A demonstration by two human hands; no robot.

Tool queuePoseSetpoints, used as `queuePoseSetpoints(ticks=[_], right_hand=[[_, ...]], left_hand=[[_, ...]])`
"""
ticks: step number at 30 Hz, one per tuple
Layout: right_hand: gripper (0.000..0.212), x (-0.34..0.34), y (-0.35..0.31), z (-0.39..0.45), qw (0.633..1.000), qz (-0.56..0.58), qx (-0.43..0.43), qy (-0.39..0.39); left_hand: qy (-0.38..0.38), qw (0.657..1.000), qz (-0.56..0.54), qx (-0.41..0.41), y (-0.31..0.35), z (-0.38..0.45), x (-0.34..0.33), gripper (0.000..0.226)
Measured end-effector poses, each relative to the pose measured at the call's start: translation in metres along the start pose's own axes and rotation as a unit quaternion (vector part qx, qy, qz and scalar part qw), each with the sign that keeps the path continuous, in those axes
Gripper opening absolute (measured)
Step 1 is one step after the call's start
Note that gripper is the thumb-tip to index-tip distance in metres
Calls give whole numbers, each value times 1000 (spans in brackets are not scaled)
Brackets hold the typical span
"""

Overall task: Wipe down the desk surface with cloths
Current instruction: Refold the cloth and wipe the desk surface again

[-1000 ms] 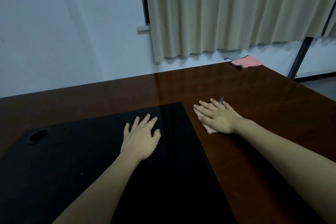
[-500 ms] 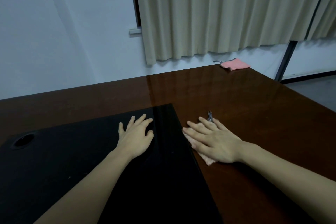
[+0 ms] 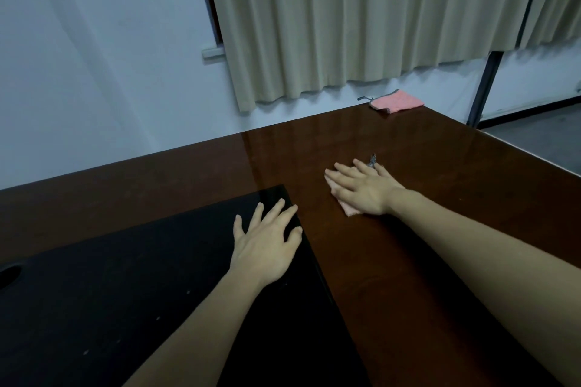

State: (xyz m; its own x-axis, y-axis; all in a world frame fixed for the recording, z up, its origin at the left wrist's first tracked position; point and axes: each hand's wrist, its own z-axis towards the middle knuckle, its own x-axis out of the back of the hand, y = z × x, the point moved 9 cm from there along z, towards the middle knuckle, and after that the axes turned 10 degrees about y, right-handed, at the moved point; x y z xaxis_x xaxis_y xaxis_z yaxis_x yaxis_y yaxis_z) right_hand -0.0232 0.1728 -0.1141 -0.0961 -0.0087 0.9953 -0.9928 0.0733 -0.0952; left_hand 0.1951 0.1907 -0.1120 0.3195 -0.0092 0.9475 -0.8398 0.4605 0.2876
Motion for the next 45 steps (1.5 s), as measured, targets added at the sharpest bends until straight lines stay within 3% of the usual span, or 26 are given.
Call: queuePoseSetpoints(ticks=[6,13,17,27,33,41,45], right_hand=[[59,1,-3,3,1000,9,-19,-1],[57,-4,-42,-97,992,0,123,-15],[56,-6,-37,-122,989,10,147,-25],[58,4,27,-1,1000,-11,6,-2],[58,6,31,19,998,9,-57,-4],[57,-3,-18,-81,996,-2,87,-20],[56,-5,-19,-117,992,2,120,-25]], left_hand=[[2,1000,4,3,3,-2,2,53],[1,1000,17,5,2,-2,0,54],[7,1000,17,4,3,-2,0,54],[6,1000,12,5,3,0,0,54],[5,1000,9,7,5,-1,1,54],[5,1000,20,5,4,-1,0,54],[3,1000,26,4,4,-1,-1,54]])
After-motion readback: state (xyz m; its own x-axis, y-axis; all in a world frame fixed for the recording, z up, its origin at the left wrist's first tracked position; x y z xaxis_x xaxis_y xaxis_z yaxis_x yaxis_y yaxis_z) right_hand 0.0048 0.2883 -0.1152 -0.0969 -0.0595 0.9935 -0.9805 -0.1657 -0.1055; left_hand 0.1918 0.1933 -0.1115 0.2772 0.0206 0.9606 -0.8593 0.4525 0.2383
